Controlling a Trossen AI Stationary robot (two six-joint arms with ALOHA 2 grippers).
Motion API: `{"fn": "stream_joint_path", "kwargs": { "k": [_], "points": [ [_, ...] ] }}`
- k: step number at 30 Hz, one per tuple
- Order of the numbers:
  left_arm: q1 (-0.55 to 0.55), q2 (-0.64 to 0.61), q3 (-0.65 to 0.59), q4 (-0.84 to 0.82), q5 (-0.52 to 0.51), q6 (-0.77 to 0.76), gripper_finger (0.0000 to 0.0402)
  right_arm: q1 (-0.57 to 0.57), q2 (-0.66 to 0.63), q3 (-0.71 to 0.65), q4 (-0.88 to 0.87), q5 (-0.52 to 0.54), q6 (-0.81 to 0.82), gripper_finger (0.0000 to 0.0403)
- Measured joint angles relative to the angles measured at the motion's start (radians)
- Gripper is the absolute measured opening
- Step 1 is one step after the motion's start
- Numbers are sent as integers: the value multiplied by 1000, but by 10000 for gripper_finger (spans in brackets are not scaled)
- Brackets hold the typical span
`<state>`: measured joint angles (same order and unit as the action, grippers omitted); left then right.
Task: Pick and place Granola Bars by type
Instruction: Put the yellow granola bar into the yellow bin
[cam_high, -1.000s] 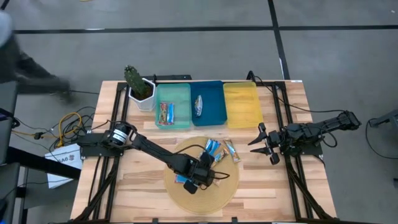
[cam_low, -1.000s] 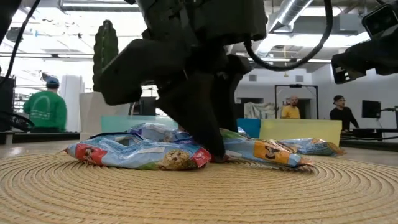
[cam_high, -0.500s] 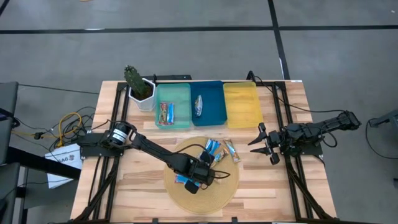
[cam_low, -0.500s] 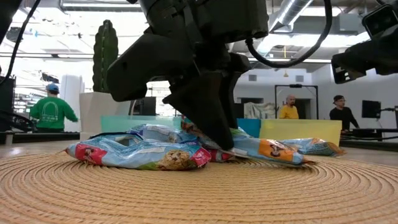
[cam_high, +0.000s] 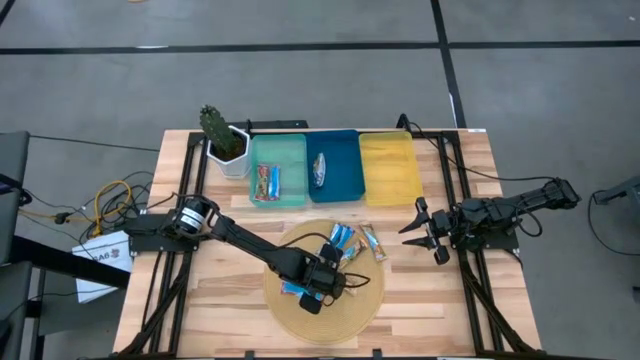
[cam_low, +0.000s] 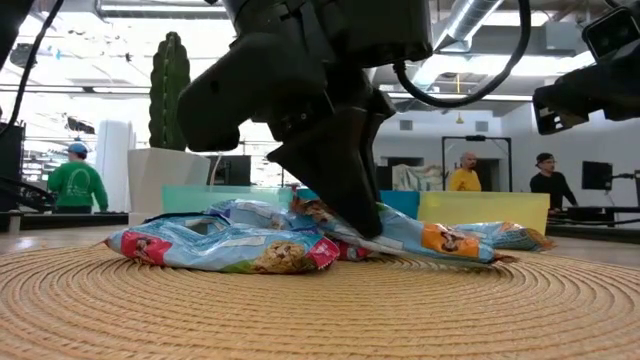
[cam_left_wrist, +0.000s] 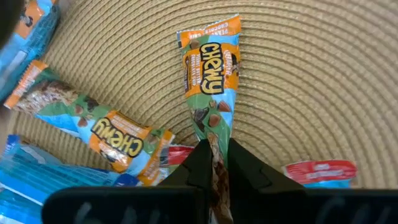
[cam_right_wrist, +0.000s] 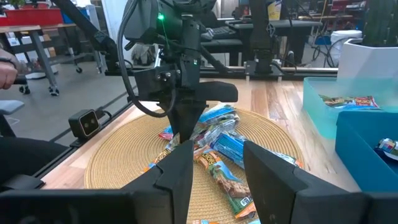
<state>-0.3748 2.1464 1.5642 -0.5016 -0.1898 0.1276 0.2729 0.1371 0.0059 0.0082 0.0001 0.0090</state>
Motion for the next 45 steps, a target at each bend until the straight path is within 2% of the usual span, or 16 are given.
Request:
{"fn": "stream_joint_path", "kwargs": {
  "k": [6,12,17,24,29,35,40,45],
  "points": [
    [-8,-30,0,17,-23,-110,14,0,0,0,0,0,0,133],
    [-39,-147,0,27,-148,-161,12,0,0,0,6,0,10,134],
    [-22,-239,0,35,-201,-173,12,1,-1,0,62,4,293,133],
    [44,-282,0,31,-231,-152,12,-7,-7,0,134,5,401,134],
    [116,-283,0,87,-214,-151,12,-14,-7,0,218,34,363,133],
    [184,-283,0,245,-149,-116,12,-15,48,9,256,183,218,144],
    [231,-283,0,368,-137,-125,12,-21,109,13,436,246,80,192],
    [262,-283,0,511,-76,-141,12,-67,166,15,519,264,65,255]
  ]
}}
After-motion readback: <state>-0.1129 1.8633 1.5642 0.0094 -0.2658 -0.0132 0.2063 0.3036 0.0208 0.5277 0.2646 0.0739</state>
